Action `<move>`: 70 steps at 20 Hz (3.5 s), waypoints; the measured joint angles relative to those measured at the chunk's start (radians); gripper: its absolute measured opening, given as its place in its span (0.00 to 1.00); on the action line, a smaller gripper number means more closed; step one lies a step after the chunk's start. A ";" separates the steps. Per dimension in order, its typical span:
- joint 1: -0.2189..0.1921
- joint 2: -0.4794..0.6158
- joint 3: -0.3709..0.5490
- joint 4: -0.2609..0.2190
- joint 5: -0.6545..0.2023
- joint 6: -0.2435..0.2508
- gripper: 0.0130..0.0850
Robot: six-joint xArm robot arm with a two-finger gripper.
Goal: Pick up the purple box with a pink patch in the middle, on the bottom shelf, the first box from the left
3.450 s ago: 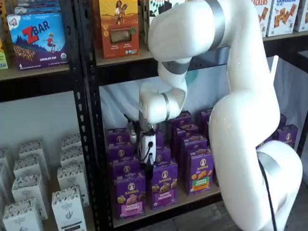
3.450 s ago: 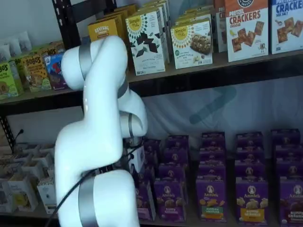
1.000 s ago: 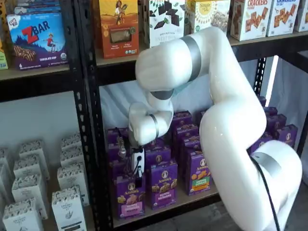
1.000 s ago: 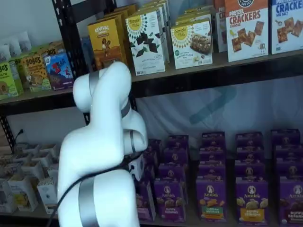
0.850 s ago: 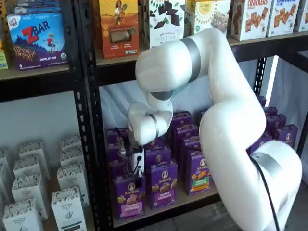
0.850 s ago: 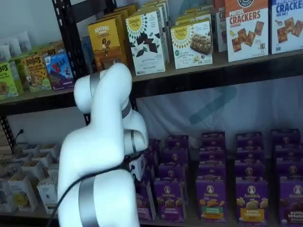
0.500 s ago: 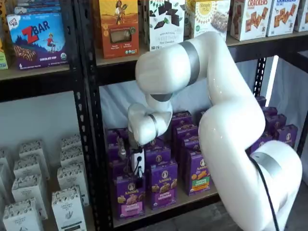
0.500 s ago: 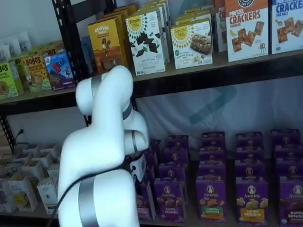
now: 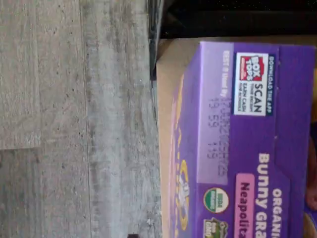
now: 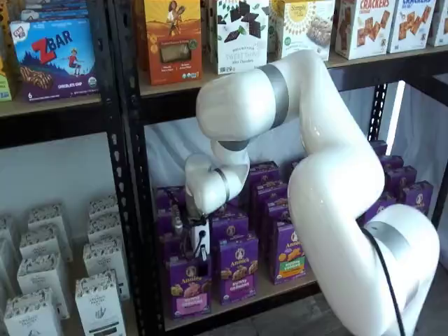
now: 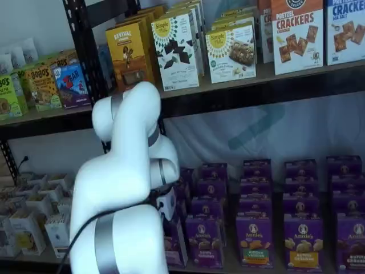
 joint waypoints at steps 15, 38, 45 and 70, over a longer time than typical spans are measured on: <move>0.008 0.027 -0.016 -0.010 -0.016 0.017 0.72; -0.004 0.024 -0.022 0.011 0.012 -0.014 0.61; -0.006 0.018 -0.014 0.024 0.013 -0.027 0.56; -0.007 -0.016 0.045 0.025 -0.012 -0.030 0.28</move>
